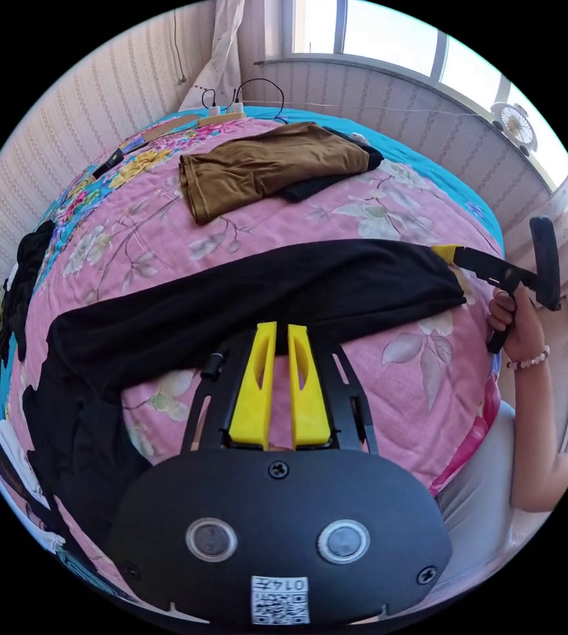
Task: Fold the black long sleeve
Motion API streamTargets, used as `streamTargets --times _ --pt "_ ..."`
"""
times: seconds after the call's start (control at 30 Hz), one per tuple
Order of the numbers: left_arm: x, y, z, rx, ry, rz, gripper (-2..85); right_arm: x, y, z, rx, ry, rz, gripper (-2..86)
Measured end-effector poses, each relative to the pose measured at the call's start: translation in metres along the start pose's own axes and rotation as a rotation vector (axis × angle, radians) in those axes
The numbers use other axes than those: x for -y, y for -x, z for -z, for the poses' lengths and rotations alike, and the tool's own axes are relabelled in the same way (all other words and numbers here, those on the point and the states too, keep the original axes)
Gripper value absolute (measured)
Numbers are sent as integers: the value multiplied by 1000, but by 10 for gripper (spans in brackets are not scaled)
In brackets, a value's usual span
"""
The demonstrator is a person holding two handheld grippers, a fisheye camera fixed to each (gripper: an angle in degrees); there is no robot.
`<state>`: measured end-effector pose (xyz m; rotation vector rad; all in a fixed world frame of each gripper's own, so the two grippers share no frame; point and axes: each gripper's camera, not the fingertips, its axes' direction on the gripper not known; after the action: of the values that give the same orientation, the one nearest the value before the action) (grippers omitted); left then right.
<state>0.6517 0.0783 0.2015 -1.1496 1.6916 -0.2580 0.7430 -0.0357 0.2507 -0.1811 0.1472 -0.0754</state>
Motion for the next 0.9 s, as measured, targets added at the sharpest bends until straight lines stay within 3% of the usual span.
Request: streamTargets --times 0.1,0.27,0.37,0.5,0.7,0.83,0.9 --pt "-7 -6 15 19 -7 -52 -6 3 7 -6 -101 31 5 19" --pt "-31 -8 47 -9 -33 -101 -9 1 -4 5 17 -27 -27 6" --pt "-42 -5 37 -36 38 -120 -10 0 -10 8 74 -42 -46 5" --pt "-49 -2 36 -41 45 -101 -9 1 -10 6 64 -25 -51 10" --pt "-45 9 63 113 -49 -85 15 -1 -8 26 101 -37 12 42" --pt "-31 22 46 81 8 -49 46 -4 -1 34 243 7 136 66" --pt "-29 28 37 43 37 -29 27 -2 4 22 193 89 158 75"
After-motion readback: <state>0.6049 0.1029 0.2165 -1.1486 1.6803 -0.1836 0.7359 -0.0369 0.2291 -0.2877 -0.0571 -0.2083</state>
